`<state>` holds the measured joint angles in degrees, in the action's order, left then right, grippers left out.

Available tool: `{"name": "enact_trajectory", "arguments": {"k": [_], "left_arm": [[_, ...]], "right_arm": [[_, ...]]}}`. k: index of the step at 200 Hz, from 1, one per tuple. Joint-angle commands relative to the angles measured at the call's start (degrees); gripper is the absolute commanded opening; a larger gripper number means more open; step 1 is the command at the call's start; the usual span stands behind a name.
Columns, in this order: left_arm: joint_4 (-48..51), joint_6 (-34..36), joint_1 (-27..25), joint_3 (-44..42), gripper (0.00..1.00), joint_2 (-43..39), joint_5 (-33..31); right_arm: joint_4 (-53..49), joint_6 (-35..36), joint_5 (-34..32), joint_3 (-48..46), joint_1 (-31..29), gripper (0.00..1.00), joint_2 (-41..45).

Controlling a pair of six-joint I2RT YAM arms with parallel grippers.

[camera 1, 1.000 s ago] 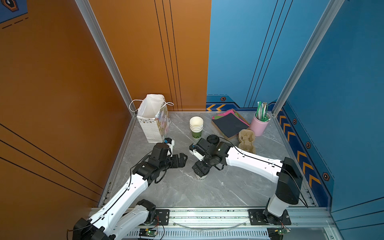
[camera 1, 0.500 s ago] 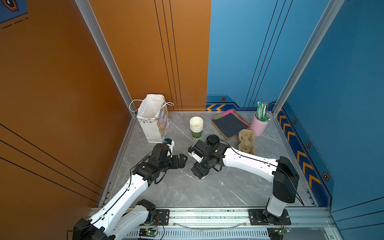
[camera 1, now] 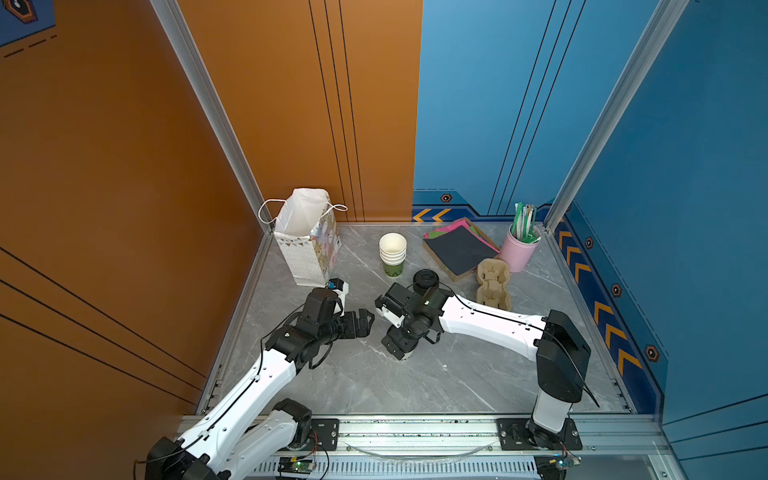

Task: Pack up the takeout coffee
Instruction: 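Carry the lidded white cup with the right gripper beside the cardboard carrier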

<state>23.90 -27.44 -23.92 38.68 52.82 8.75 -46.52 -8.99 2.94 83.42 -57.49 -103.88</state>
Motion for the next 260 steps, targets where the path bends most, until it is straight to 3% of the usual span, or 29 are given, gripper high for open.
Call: {"name": "enact_trajectory", "arguments": {"k": [1,113,185,260], "left_arm": [[0.79,-0.15,0.54,-0.71,0.98,-0.68,-0.76],[0.80,-0.28,0.54,-0.76,0.98,-0.19,-0.58],[0.72,-0.28,0.54,-0.53,0.98,-0.32,-0.63],[0.71,-0.21,0.59,-0.35,0.98,-0.85,-0.59]], "right_arm": [[-1.21,-0.32,-0.47,0.70,-0.06,1.00,-0.70],[-1.36,-0.08,-1.60,-3.42,4.23,0.93,2.92],[0.32,2.97,0.33,-6.16,18.36,0.93,4.46],[0.64,5.96,1.74,0.29,29.27,0.94,-1.90]]}}
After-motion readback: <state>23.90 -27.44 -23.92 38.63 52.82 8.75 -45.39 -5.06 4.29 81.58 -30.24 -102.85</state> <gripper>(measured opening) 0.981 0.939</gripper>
